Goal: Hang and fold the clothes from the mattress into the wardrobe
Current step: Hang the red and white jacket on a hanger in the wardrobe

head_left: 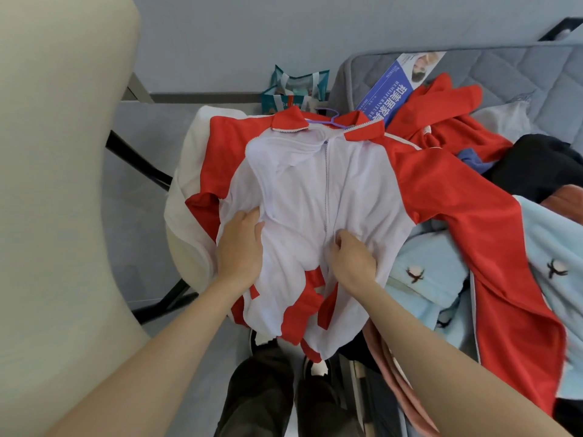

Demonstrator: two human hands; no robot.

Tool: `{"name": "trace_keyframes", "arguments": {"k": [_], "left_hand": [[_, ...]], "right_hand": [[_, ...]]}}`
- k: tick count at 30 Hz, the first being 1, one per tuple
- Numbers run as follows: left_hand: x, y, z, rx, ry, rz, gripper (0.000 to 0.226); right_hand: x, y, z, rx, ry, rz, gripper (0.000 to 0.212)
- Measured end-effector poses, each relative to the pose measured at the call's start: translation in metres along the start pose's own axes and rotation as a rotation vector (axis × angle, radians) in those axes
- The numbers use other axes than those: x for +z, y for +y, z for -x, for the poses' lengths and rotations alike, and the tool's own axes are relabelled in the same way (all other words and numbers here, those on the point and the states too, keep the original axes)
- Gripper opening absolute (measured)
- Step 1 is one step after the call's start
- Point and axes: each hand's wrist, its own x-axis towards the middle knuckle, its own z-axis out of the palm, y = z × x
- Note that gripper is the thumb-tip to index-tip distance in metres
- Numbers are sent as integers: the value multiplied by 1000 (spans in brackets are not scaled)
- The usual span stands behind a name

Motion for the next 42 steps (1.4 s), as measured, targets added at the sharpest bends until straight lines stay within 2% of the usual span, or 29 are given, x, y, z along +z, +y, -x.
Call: {"name": "trace_keyframes", "arguments": {"k": [5,10,12,14,15,17,19,20,22,24,26,29,32,34,38,40,42], "left_hand": [[-29,1,-22,123,-39,-256,36],[-57,-1,-55,193,-64,-344,40],[-60,1,-67,149,-4,-299,40],[-56,8,-71,-6,117,-261,44],[-51,15,-67,-56,208,-280,47],[-35,35,-49,31,323,-273,44],[-8,45,-22,229,189,-258,33],[8,46,-8,258,79,-290,27],[36,37,18,141,-69,-357,24],[49,26,33,19,-103,-449,47],[54,14,40,22,-99,-562,59],[50,0,42,95,-74,-543,28],[41,-5,47,113,34,-471,13],[32,-7,51,88,132,-489,16],[25,-11,59,-34,137,-598,17],[28,-9,66,-133,116,-698,19],[34,-3,77,-233,162,-749,30]], "right_hand": [[-36,-6,30,-223,175,-264,11],[-95,-43,13,-353,269,-519,12],[-114,-61,-9,-422,373,-605,10],[-118,-71,-32,-463,402,-648,8],[-113,-72,-38,-474,398,-598,13],[-94,-68,-39,-476,362,-467,29],[-69,-59,-24,-475,311,-368,31],[-56,-52,-13,-478,270,-305,29],[-30,-33,4,-441,136,-161,30],[-12,-14,19,-342,24,37,46],[-4,-2,29,-251,-60,209,67],[1,5,35,-224,-98,329,76],[1,7,34,-274,7,480,55],[-5,10,33,-324,77,405,38],[-33,18,42,-455,200,-172,14],[-47,23,49,-531,215,-370,17],[-47,33,52,-544,166,-334,28]]}}
